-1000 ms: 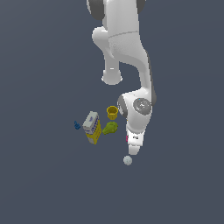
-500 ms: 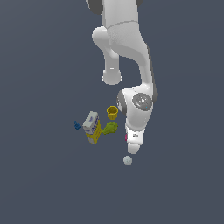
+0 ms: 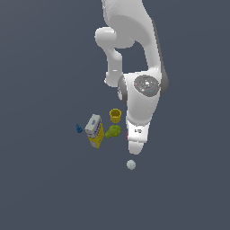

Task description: Pick up a designated object from a clutter of objects.

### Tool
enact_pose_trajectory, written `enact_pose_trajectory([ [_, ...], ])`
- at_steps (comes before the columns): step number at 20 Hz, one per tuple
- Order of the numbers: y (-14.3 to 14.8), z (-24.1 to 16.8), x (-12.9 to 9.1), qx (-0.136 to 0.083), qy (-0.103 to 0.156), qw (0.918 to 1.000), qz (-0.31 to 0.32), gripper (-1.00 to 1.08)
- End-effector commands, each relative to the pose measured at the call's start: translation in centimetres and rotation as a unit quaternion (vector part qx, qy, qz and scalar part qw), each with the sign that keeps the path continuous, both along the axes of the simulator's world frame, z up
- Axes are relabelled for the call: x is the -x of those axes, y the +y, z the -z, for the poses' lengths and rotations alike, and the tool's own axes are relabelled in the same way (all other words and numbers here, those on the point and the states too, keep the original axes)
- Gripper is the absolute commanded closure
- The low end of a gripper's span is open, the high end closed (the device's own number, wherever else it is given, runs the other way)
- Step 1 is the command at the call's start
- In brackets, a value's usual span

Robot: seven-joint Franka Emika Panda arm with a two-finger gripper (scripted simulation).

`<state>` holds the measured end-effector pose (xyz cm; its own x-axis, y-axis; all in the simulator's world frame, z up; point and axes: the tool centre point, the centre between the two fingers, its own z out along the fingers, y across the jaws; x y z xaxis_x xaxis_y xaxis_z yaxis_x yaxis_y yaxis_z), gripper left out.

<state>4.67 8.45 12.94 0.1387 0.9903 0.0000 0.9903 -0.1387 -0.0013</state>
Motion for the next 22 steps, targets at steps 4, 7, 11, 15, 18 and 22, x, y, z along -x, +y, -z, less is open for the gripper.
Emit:
enact_pose_trajectory([
  [4, -1.4, -6.4, -1.1, -0.001, 0.000, 1.0000, -0.001, 1.08],
  [7, -2.1, -9.7, -1.7, -0.001, 0.000, 1.0000, -0.001, 1.08],
  [11, -3.1, -14.0, -2.6, -0.002, 0.000, 1.0000, -0.001, 1.08],
  [15, -4.0, -18.0, -3.4, -0.002, 0.000, 1.0000, 0.000, 1.08],
  [18, -4.6, -20.4, -3.9, -0.001, 0.000, 1.0000, 0.000, 1.08],
  [22, -5.2, -22.8, -4.5, -0.001, -0.001, 1.0000, 0.001, 1.08],
])
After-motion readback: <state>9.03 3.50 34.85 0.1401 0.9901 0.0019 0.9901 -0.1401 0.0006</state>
